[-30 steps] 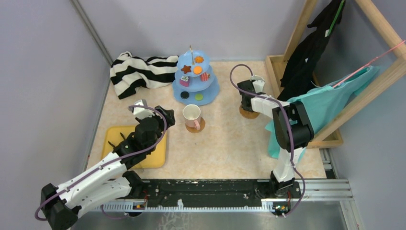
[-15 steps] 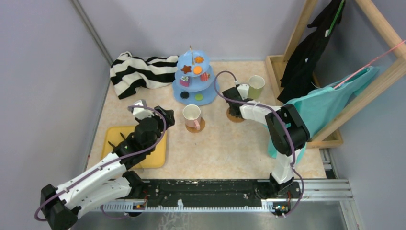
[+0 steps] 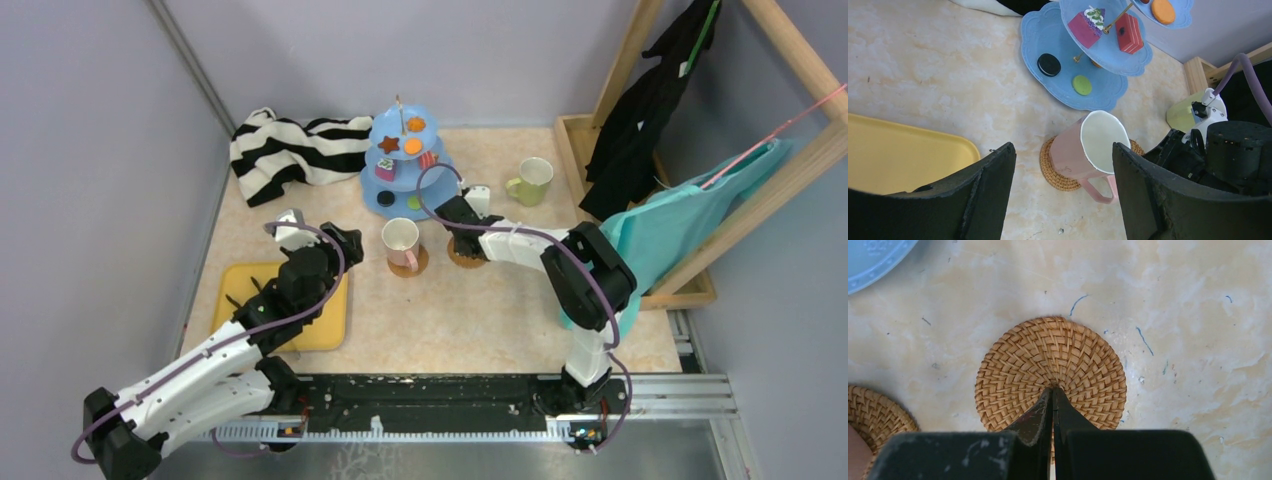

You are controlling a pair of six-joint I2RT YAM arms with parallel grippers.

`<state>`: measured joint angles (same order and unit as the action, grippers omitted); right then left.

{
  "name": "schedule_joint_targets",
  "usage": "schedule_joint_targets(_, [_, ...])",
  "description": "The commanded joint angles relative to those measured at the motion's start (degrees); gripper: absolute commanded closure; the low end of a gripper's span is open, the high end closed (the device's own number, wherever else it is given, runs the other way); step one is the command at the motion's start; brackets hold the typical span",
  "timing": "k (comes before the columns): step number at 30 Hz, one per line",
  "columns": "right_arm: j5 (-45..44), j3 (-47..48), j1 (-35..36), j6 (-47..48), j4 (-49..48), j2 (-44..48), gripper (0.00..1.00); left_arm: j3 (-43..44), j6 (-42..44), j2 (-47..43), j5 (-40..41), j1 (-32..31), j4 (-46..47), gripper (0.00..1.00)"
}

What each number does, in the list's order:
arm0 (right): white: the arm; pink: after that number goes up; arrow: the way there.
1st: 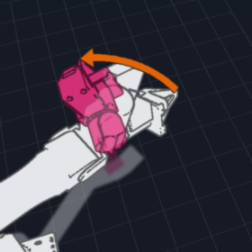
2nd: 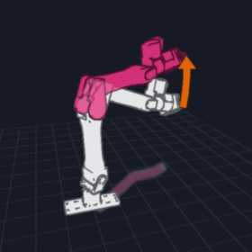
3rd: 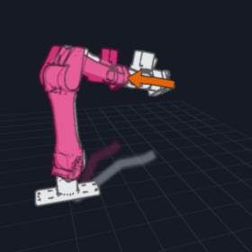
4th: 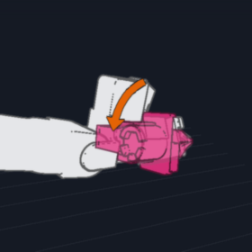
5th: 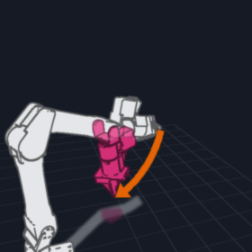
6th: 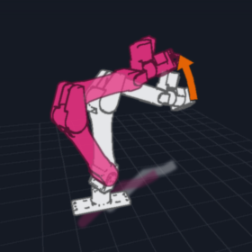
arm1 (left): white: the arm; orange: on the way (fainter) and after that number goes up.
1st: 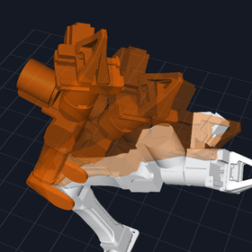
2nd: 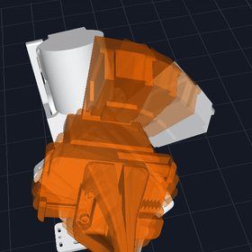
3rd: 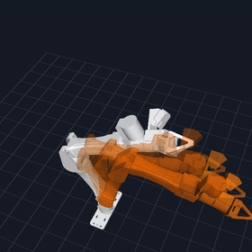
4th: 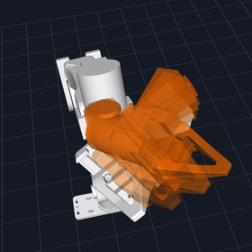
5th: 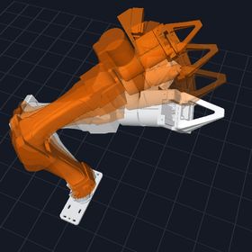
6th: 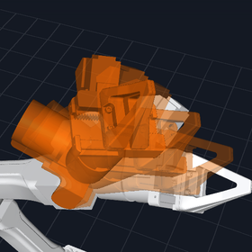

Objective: Serve the afternoon tea
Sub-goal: Pick up the cup at the center of the board.

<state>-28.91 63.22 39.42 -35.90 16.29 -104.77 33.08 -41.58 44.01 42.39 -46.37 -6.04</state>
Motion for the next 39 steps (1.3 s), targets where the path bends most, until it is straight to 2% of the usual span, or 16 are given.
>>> schedule_joint_targets(1, [1.4, 2.5, 1.7, -1.2, 3.4, -1.9, 1.00, -0.5, -0.2, -0.8, 0.4, -0.2, 0.2, 0.24])
schedule_joint_targets(7, [0.0, 3.1, 1.8, -1.1, 4.5, -1.4, 1.00, -0.6, -0.4, -0.6, 0.5, -0.2, 0.3, 0.24])
schedule_joint_targets(14, [-1.3, 5.7, 1.8, 1.0, 6.3, 0.3, 0.66, -0.2, -0.4, -0.4, 0.6, -0.2, 0.3, 0.23])
schedule_joint_targets(17, [-2.0, 6.8, 1.8, 1.1, 6.9, 1.4, 0.57, 0.2, -0.4, -0.7, 0.6, -0.2, 0.0, 0.23])
schedule_joint_targets(23, [-4.3, 8.3, 1.8, -0.6, 8.2, 3.8, 0.54, 0.4, 0.4, -1.4, 0.5, -0.2, 0.3, 0.23])
schedule_joint_targets(27, [-6.3, 9.3, 2.0, -2.5, 8.6, 5.7, 0.56, 0.7, 1.0, -1.5, 0.4, -0.2, 0.3, 0.23])
schedule_joint_targets(34, [-13.5, 14.4, 2.1, -3.6, 7.7, 8.5, 0.77, 1.0, 4.3, -2.6, 1.4, -0.2, 3.3, 0.17])
schedule_joint_targets(37, [-14.6, 16.3, 2.0, -3.5, 6.1, 8.9, 0.75, 1.5, 7.3, -2.6, 1.4, -0.2, 5.7, 0.12])
schedule_joint_targets(39, [-13.4, 15.7, 1.3, -3.5, 3.3, 9.5, 0.64, 2.1, 8.8, -2.4, 1.3, -0.2, 6.5, 0.09])
